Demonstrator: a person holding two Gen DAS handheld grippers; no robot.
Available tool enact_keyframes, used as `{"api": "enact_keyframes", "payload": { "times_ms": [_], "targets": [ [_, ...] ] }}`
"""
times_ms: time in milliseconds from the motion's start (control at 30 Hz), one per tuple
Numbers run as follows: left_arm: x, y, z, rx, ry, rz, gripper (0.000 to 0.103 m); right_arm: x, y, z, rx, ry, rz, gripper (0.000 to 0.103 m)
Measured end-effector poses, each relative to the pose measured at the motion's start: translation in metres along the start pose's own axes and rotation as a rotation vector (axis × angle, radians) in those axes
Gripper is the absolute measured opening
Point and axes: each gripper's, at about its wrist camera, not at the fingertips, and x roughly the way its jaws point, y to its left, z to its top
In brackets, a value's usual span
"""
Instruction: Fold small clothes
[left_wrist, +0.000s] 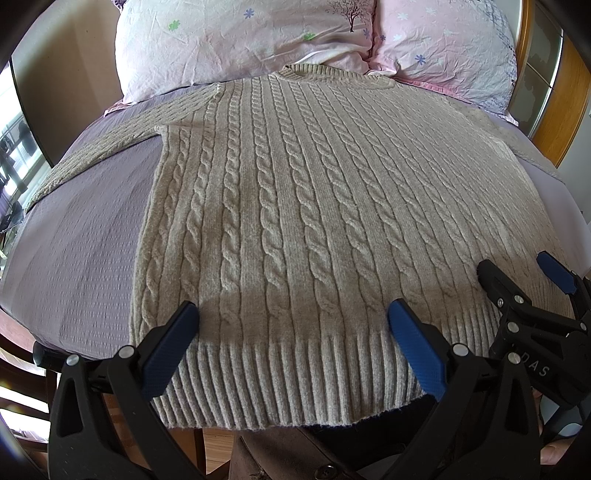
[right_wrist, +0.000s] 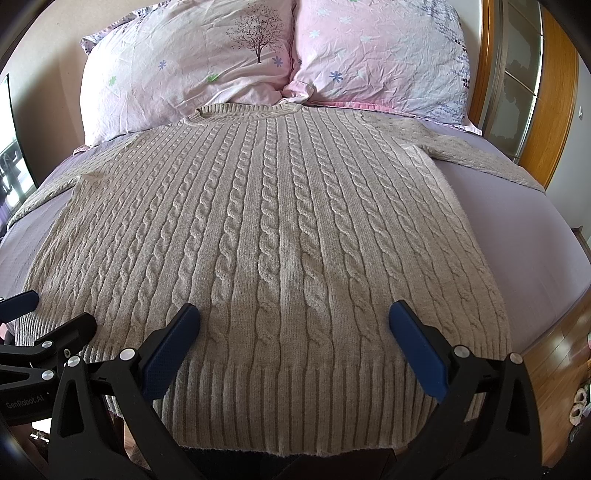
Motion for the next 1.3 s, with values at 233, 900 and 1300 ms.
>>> {"api": "enact_keyframes", "payload": {
  "times_ms": [233,900,1300],
  "targets": [
    [0.0,0.0,0.0,0.0,-0.001,0.0,0.101,0.0,0.0,0.0,0.0,0.0,0.0,0.102],
    [-0.004,0.067,0.048,-0.161,-0.267,-0.309,0.101,0.04,-0.266,0.123,0.611,-0.113,-0.052,0.07],
    [0.009,0.167,0.099,-0.432,-0.386,-0.221,0.101,0.129,-0.434,0.136,1.083,-0.054,-0.172,0.034]
  ]
}}
